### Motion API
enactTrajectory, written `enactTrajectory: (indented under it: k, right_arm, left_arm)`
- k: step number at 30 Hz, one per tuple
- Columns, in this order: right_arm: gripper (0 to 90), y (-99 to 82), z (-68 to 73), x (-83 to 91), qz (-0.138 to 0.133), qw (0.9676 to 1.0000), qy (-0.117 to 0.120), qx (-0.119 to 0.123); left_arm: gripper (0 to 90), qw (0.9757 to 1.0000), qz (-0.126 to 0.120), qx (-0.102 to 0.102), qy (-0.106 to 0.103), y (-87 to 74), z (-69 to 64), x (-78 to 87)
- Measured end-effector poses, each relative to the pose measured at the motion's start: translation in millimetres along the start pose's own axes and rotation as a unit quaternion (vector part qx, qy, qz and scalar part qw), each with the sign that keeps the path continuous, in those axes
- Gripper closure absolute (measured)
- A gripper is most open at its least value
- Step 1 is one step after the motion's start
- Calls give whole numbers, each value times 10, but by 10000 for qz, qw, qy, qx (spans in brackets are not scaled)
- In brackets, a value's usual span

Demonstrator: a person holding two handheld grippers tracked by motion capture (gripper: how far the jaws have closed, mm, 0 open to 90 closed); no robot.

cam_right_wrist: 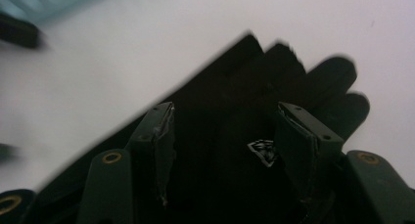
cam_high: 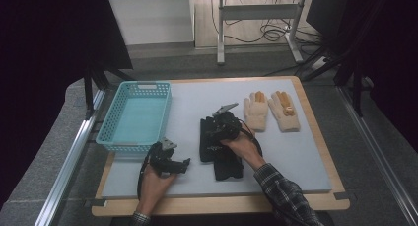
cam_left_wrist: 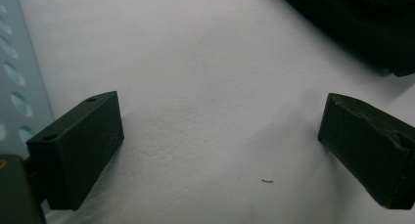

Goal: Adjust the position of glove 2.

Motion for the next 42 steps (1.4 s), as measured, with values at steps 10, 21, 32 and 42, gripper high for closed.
enactTrajectory:
  k: [10,21,32,42]
  right_arm:
    - [777,-46,45,-164,309,9993,-202,67]
    - [864,74,46,221,-164,9998,-129,4]
    - [864,34,79,884,-518,9986,-16,-54]
    - [861,-306,111,898,-379,9989,85,-272]
  left_arm:
    - [33,10000,-7,3,6,0,-2,-2]
    - [33,10000,-17,-9,1,1,1,-3]
    - [33,10000,-42,18,2,1,-3,-5]
    - [33,10000,-48,17,4,0,-3,-7]
Point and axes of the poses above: each handheld gripper's, and its own axes: x roughly backward along the jaws, y roughly out of its top, z roughly to its left, the point moved 1 cm from there along -x, roughly forward along the jaws, and after that the axes turned 3 degrees about -y, right-handed, at the moved point
